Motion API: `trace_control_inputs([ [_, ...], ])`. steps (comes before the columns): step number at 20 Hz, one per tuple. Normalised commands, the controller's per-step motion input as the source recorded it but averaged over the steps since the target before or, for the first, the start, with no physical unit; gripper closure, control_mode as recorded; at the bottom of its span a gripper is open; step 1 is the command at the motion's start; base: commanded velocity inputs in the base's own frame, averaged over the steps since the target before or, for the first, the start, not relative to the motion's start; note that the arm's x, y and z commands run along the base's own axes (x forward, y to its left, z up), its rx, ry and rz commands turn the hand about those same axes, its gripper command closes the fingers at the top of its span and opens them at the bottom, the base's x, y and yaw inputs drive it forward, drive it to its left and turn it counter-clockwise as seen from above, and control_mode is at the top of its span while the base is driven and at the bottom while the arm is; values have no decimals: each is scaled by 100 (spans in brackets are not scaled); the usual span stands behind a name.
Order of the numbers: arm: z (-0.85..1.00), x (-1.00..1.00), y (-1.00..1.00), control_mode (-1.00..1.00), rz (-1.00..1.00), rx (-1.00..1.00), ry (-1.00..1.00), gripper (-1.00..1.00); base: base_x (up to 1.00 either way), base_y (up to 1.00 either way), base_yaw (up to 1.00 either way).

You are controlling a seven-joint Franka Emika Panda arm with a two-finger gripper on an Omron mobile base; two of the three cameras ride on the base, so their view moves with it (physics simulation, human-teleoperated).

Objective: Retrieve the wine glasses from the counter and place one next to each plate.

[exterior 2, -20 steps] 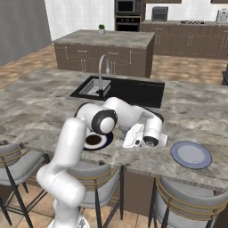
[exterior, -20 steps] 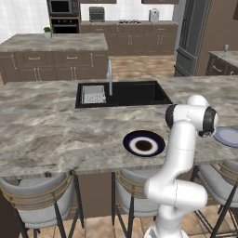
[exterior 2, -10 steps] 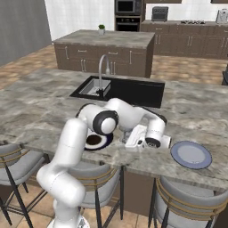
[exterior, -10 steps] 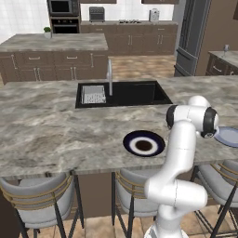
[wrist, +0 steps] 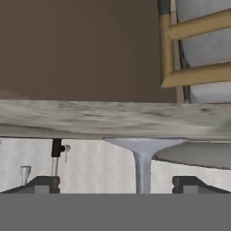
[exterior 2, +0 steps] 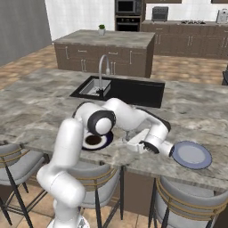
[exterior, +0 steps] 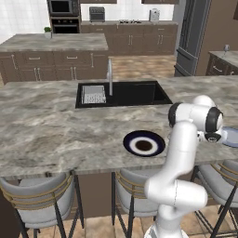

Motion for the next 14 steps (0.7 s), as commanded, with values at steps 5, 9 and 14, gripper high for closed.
trace_control_inputs([
  [5, 58, -84, -1, -100, -2, 5, -16, -100, 0, 0, 0],
  [9, 100, -97, 0, -100, 0, 10, -27, -100, 0, 0, 0],
  [14, 100, -72, 0, -100, 3, 10, -9, -100, 0, 0, 0],
])
